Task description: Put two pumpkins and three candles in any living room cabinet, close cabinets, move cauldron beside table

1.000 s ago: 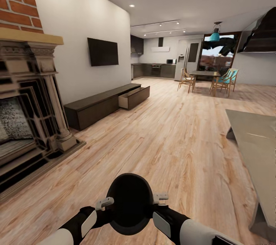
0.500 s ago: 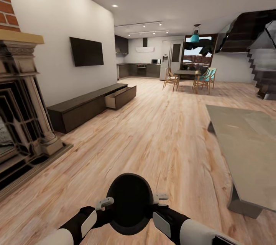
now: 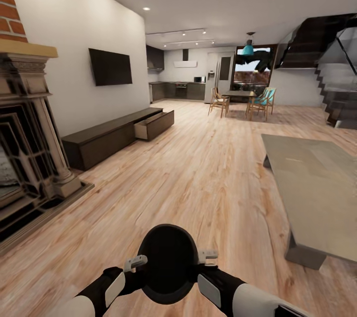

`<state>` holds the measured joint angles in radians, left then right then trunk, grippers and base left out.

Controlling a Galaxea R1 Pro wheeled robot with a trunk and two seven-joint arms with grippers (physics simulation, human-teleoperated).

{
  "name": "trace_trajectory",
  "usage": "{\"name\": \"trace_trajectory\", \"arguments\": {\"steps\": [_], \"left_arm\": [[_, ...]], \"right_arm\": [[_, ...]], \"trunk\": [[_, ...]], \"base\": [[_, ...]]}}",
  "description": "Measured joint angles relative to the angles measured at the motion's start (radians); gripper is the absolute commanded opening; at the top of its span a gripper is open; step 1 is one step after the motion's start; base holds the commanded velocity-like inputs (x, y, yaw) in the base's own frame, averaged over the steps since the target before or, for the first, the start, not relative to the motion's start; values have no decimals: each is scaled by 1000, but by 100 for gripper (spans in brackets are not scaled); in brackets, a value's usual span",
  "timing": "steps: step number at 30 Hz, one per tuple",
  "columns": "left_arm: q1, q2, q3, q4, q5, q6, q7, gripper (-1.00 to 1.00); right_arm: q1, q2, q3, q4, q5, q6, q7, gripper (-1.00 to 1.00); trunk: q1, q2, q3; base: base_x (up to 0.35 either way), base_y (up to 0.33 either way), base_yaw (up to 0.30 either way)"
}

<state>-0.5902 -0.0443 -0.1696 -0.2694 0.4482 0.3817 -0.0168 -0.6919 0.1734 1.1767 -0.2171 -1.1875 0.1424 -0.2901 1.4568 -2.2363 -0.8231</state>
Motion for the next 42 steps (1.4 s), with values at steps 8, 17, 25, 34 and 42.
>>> {"name": "trace_trajectory", "arguments": {"steps": [8,17,25,34,42], "left_arm": [[0,0,-2,0,2,0,1,-100],[0,0,1,0,-2,0,0,-100],[0,0,-2,0,2,0,0,-100],[0,0,-2,0,2,0,0,-100],[0,0,-2,0,2,0,0,-100]], "right_arm": [[0,0,1,0,-1,1,0,-100],[0,0,1,0,-1,-1,0,-100],[0,0,1,0,-1,0,0,-100],[0,0,1,0,-1,0,0,-100],[0,0,1,0,-1,-1,-1,-100]], "trunk": [[0,0,0],[0,0,6],[0,0,13],[0,0,13],[0,0,14]], "base": [[-272,0,-16],[-162,0,-227],[-202,-161,-201],[-84,-269,-12],[-76,-273,-64]]}}
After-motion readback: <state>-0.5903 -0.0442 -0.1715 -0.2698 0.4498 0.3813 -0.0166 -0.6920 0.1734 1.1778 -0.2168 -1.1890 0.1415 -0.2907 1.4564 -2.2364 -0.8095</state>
